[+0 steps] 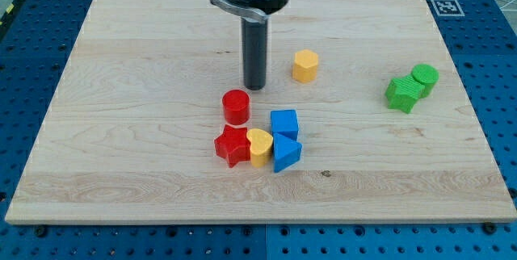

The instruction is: Move the red circle closer to the blue cube

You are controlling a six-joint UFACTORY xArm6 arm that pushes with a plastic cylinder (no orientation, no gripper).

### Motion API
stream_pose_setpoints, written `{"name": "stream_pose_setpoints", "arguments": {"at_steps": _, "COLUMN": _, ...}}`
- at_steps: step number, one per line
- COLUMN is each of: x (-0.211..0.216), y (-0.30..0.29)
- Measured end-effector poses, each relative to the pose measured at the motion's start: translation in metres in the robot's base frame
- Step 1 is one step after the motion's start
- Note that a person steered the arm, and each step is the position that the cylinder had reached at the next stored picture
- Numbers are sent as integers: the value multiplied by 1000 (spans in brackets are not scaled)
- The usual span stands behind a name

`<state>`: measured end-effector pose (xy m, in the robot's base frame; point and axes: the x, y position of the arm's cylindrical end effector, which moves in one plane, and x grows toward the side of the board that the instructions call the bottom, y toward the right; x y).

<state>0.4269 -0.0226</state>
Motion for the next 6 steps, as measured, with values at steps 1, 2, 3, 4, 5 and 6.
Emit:
{"name": "stream_pose_setpoints", "arguments": {"at_steps": 1, "x": 0, "y": -39}}
{"name": "stream_pose_setpoints", "arguments": {"at_steps": 2, "x": 16, "y": -71}}
{"name": "stream_pose_setpoints", "arguments": {"at_steps": 3, "x": 38, "y": -74}}
{"name": "stream_pose_setpoints", "arguments": {"at_steps": 4, "x": 39, "y": -74}}
{"name": "stream_pose_setpoints", "arguments": {"at_steps": 5, "x": 39, "y": -72}}
{"name": "stream_pose_setpoints", "arguments": {"at_steps": 6, "x": 39, "y": -68}}
